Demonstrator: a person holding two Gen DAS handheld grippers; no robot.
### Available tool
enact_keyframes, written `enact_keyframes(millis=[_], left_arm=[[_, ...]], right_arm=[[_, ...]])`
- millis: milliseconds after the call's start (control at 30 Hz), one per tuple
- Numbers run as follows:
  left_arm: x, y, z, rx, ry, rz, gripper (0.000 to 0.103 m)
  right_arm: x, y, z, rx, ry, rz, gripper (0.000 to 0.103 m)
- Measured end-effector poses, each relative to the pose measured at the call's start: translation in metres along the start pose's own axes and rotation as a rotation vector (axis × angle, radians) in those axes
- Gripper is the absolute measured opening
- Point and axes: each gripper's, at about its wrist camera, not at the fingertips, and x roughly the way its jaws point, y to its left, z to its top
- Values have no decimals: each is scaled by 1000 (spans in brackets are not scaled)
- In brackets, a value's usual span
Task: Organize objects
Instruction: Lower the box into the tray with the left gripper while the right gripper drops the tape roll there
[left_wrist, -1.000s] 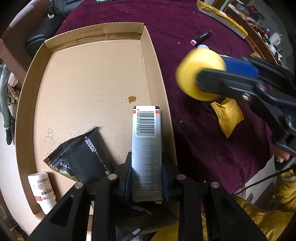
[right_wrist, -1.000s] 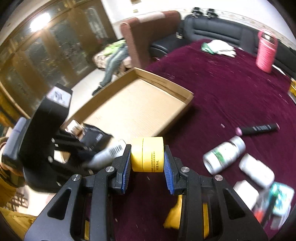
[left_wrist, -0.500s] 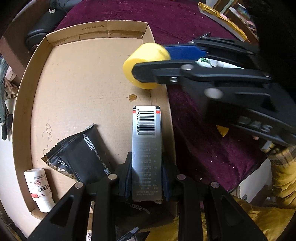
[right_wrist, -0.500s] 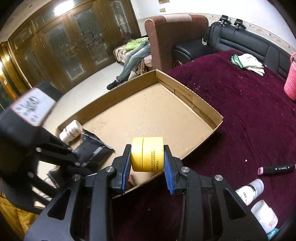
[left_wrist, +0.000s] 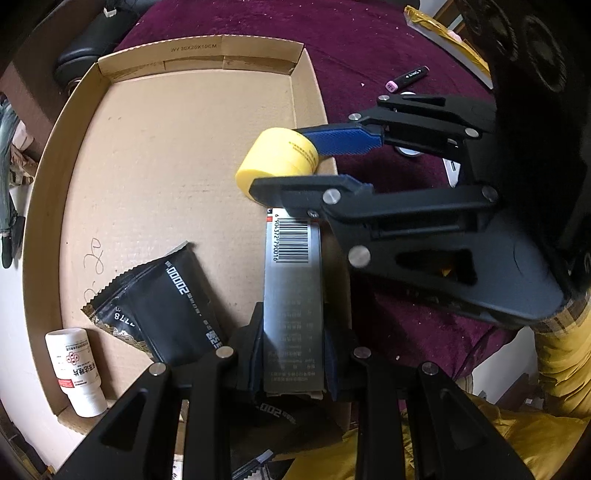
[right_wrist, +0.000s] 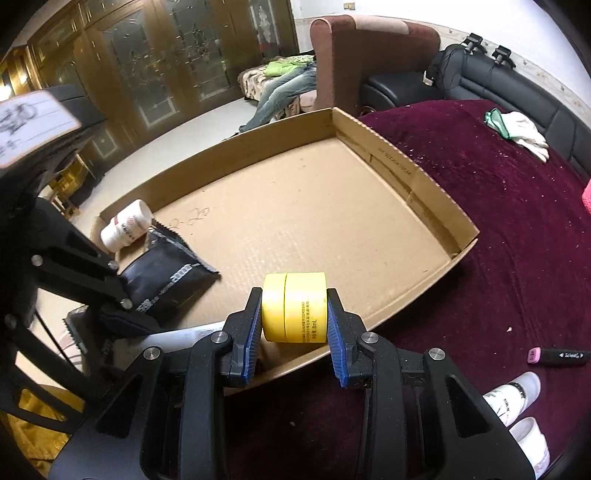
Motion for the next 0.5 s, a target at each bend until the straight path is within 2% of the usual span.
enact_keyframes(millis=[367,400,433,500], left_arm=[[-1,-6,1,-47,4,-4,30],[-2,-7,1,-48,6,-2,32],[-2,-8,1,-46,7,0,35],[-7,-12,1,-34,1,15,39]], right_arm=[[-4,-2,1,30,-2,5,35],[-7,-3,1,43,-11,4,39],[-13,-5,1,60,-28,4,47],[-25,-9,-1,85,-64,6,53]])
